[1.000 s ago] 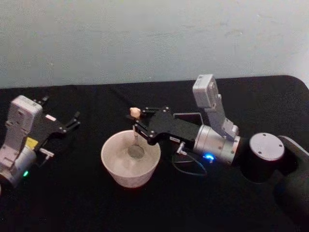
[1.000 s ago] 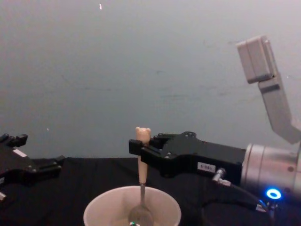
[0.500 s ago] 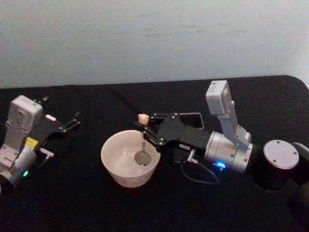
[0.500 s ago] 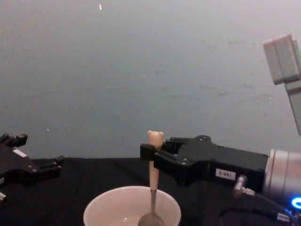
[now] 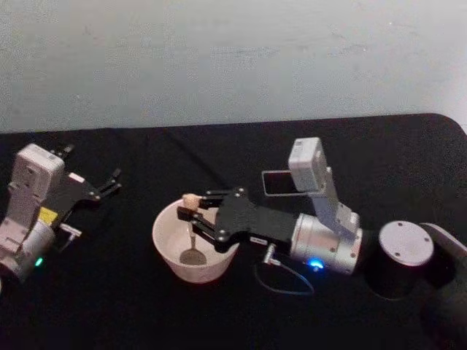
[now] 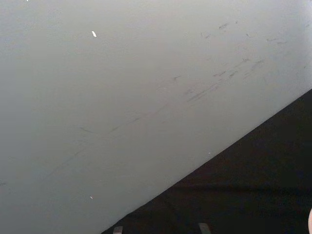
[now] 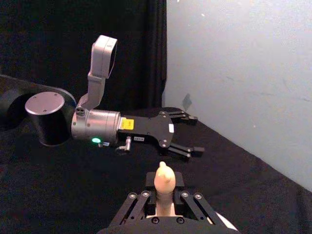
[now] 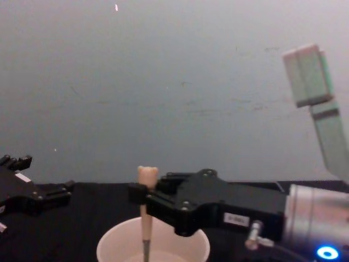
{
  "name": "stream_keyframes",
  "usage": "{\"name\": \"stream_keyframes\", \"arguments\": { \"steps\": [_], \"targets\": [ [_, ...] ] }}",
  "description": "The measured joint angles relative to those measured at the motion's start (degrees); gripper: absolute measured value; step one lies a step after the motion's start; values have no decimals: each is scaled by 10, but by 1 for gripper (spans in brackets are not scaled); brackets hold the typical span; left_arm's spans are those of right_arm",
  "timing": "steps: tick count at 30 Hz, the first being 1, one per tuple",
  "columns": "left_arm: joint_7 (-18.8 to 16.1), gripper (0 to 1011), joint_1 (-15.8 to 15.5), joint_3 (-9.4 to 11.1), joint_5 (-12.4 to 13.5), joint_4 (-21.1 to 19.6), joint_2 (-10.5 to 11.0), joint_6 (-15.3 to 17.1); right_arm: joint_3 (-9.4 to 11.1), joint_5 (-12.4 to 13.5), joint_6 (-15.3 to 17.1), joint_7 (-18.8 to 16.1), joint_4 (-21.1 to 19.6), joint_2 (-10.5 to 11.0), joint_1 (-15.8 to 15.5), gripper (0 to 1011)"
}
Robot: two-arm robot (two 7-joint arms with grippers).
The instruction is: Pick up the stirring spoon with one hand, stir inside the cup, then place it back in its original position.
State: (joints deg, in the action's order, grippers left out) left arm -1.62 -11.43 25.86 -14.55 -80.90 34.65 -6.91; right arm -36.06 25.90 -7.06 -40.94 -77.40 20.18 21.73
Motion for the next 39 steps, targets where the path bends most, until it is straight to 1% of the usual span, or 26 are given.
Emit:
{"name": "stream_keyframes", "arguments": {
  "steps": [3, 5, 8, 12, 16, 21, 27, 34, 39],
  "targets": [
    [0, 1001, 0, 0, 0, 0, 0, 0, -4, -3, -1, 2, 11, -9, 8, 188],
    [0, 1001, 0, 0, 0, 0, 0, 0, -7, -6, -4, 6, 29, -22, 20, 188],
    [0, 1001, 0, 0, 0, 0, 0, 0, -8, -11, -7, 11, 47, -34, 33, 188],
    [0, 1001, 0, 0, 0, 0, 0, 0, -5, -15, -11, 19, 67, -43, 45, 188],
    [0, 1002, 0, 0, 0, 0, 0, 0, 1, -19, -13, 27, 80, -47, 51, 188],
    [0, 1001, 0, 0, 0, 0, 0, 0, 9, -22, -13, 33, 87, -47, 53, 188],
    [0, 1001, 0, 0, 0, 0, 0, 0, 16, -25, -13, 35, 84, -41, 49, 188],
    [0, 1001, 0, 0, 0, 0, 0, 0, 28, -23, -12, 35, 64, -25, 34, 188],
    [0, 1002, 0, 0, 0, 0, 0, 0, 36, -16, -9, 36, 41, -8, 16, 188]
  ]
}}
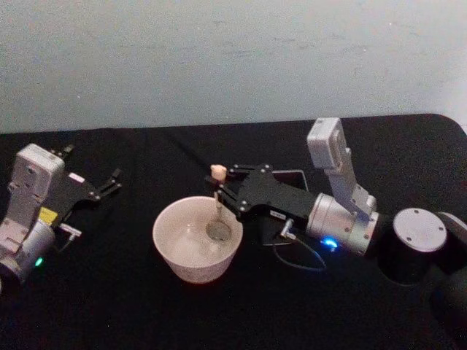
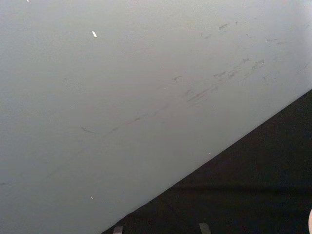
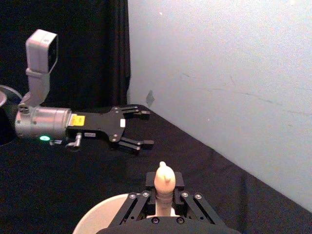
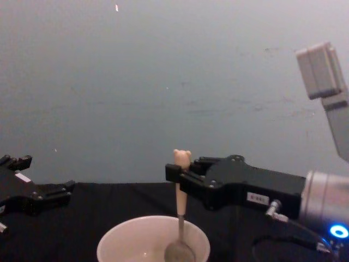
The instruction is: Pick up the stirring spoon with one hand, stir inside the cup, then place it back in its original position.
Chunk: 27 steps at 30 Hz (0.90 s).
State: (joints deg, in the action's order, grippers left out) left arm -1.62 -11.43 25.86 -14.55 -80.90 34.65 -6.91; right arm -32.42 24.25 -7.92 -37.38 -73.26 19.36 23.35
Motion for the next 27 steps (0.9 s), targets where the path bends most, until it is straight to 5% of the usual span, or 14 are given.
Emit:
{"name": "stream_keyframes", "arguments": {
  "steps": [13, 27],
  "targets": [
    [0, 1001, 0, 0, 0, 0, 0, 0, -9, 16, 9, -19, -50, 18, -34, 188],
    [0, 1001, 0, 0, 0, 0, 0, 0, -36, 7, 4, -18, 0, -26, 8, 188]
  ]
}}
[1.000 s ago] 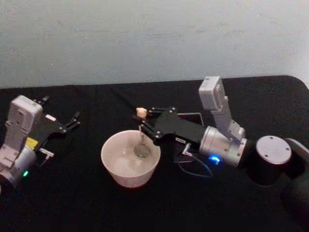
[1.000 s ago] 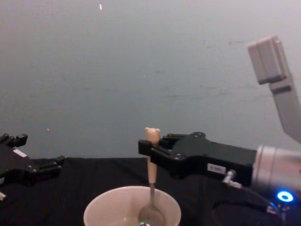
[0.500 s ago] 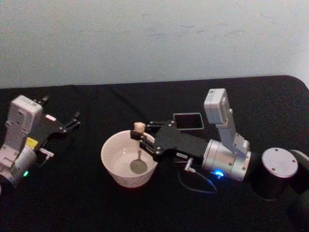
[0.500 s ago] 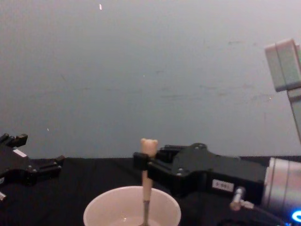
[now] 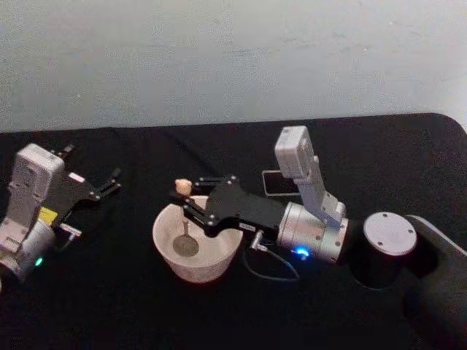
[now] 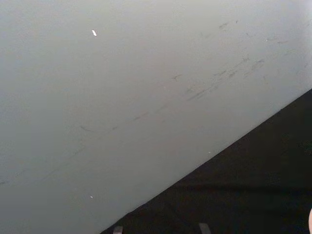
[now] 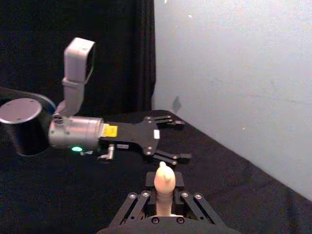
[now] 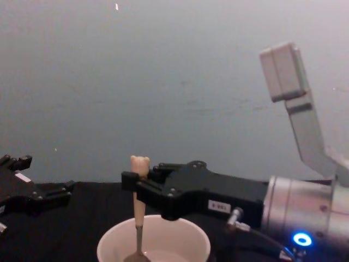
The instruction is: Pick up the stirring spoon with one hand, stir inside the cup, then place it back in its original position.
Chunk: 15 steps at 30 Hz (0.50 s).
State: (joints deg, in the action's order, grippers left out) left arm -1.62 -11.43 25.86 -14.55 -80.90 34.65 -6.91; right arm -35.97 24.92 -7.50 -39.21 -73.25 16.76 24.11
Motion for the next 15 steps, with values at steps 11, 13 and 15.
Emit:
{"name": "stream_keyframes", "arguments": {
  "steps": [11, 13, 15],
  "targets": [
    [0, 1001, 0, 0, 0, 0, 0, 0, 8, -11, -6, 17, 36, -15, 23, 188],
    [0, 1001, 0, 0, 0, 0, 0, 0, 11, -12, -6, 19, 37, -14, 23, 188],
    [0, 1001, 0, 0, 0, 0, 0, 0, 13, -14, -6, 21, 37, -12, 23, 188]
  ]
}}
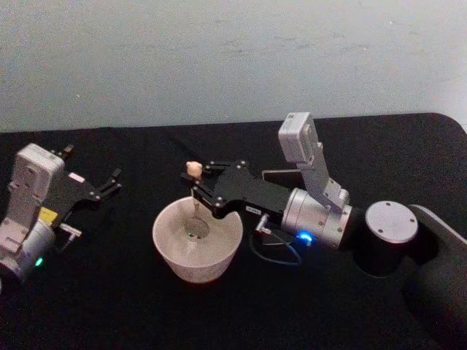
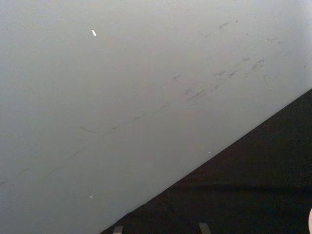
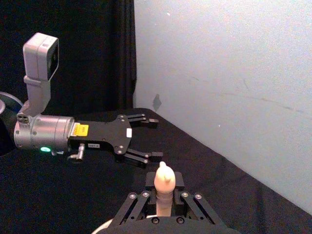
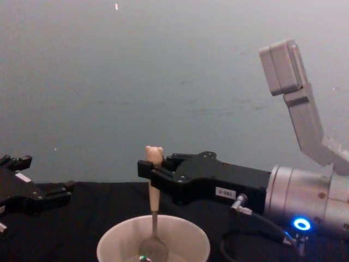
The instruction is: Pick up the stirring spoon with one hand, stir inside the cup, then place it back in its original position.
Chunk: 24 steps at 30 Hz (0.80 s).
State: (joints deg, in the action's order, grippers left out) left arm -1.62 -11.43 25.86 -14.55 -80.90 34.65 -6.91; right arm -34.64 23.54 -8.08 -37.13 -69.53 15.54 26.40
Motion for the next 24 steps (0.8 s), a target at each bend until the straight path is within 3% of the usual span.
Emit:
{"name": "stream_keyframes", "arguments": {
  "steps": [11, 24],
  "targets": [
    [0, 1001, 0, 0, 0, 0, 0, 0, 12, 2, 2, 0, -34, 17, -16, 188],
    [0, 1001, 0, 0, 0, 0, 0, 0, 40, 28, 6, -4, -125, 62, -37, 188]
  ]
}}
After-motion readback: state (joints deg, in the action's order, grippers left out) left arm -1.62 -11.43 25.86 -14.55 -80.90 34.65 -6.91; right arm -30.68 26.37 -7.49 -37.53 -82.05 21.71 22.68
